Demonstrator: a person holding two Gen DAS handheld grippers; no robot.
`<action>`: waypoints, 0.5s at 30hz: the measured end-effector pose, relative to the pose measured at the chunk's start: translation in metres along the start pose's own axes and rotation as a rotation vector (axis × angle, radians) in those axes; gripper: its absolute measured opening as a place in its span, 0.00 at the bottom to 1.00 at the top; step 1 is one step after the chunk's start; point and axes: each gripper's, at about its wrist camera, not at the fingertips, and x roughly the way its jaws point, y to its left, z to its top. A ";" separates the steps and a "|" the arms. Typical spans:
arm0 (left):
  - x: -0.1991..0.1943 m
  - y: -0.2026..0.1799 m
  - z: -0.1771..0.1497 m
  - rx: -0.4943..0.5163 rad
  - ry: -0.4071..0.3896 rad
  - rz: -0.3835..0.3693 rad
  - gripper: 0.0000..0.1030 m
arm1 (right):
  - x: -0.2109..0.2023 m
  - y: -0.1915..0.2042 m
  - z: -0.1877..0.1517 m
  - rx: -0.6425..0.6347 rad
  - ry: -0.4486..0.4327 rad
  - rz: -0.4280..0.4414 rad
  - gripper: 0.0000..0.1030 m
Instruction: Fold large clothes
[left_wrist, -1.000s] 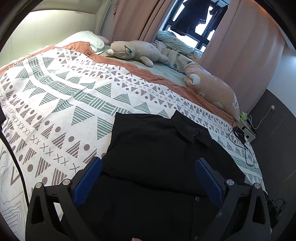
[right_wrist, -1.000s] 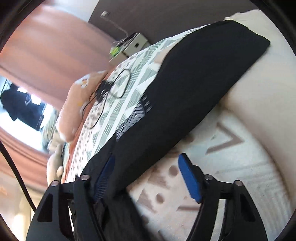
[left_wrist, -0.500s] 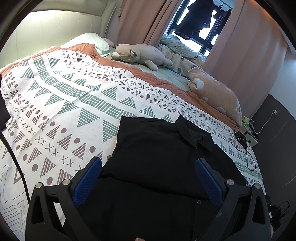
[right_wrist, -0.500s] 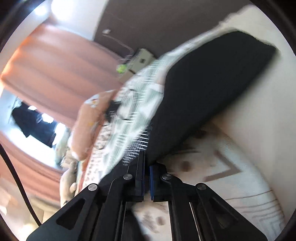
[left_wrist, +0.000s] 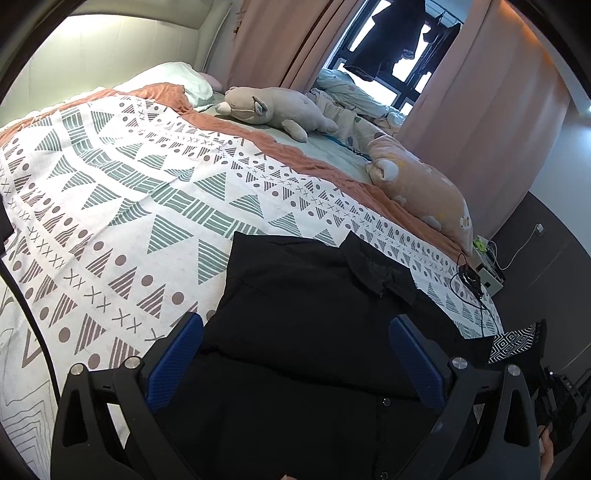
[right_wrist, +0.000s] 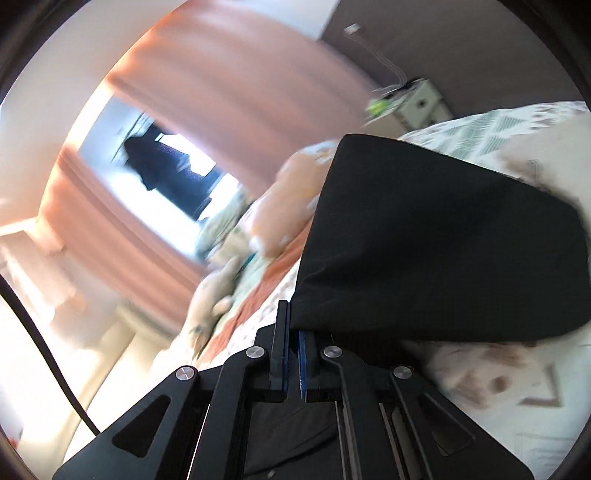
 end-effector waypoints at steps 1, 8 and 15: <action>0.000 0.001 0.000 -0.003 0.001 -0.002 1.00 | 0.002 0.007 -0.005 -0.018 0.019 0.010 0.01; -0.001 0.003 0.001 -0.013 -0.007 -0.010 1.00 | 0.042 0.028 -0.031 -0.048 0.168 0.006 0.01; -0.009 0.003 0.002 -0.019 -0.050 -0.032 1.00 | 0.095 0.008 -0.039 0.071 0.359 -0.006 0.03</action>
